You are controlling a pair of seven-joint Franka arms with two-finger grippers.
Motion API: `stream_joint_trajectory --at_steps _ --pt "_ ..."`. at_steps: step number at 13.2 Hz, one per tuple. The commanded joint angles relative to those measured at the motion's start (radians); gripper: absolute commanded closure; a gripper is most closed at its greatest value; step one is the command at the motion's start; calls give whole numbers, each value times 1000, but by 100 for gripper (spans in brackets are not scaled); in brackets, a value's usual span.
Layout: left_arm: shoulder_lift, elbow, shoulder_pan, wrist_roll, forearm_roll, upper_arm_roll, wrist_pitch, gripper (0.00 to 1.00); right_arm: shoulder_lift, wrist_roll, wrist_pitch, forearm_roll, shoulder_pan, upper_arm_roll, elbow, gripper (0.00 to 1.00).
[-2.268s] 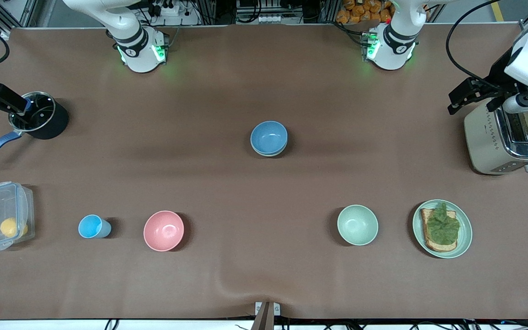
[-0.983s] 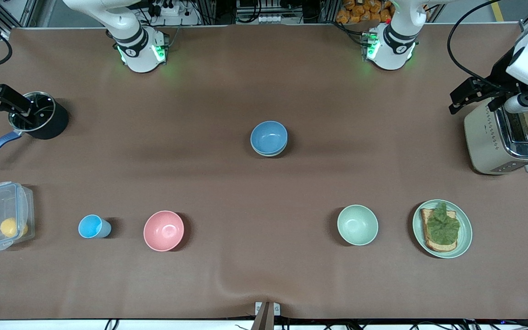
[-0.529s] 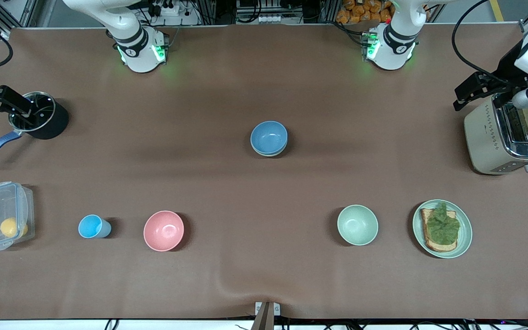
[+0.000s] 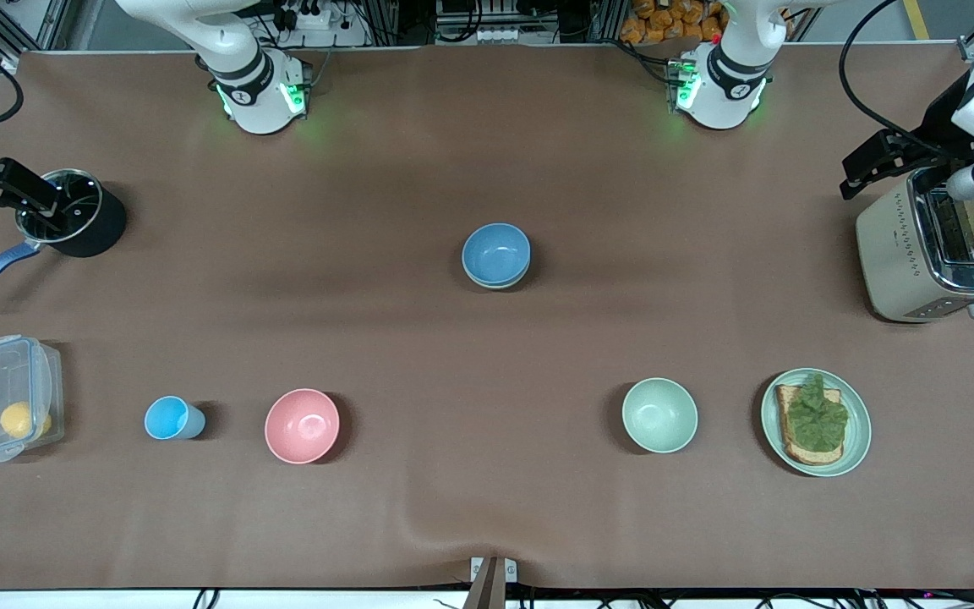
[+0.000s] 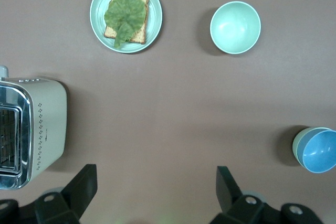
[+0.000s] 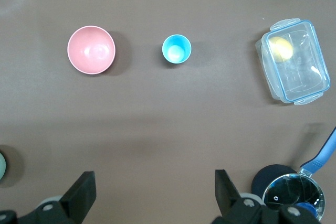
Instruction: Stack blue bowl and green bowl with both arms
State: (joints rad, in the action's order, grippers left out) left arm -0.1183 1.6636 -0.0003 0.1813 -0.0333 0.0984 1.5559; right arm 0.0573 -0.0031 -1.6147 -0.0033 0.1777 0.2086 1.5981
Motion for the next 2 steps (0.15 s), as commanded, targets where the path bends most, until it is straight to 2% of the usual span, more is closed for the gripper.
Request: stream_joint_trajectory --at_steps 1,2 --pt "29 -53 -1 -20 20 1 -51 0 -5 0 -1 17 -6 0 -10 0" --pt "29 -53 -1 -19 20 1 -51 0 -5 0 -1 17 -6 0 -12 0"
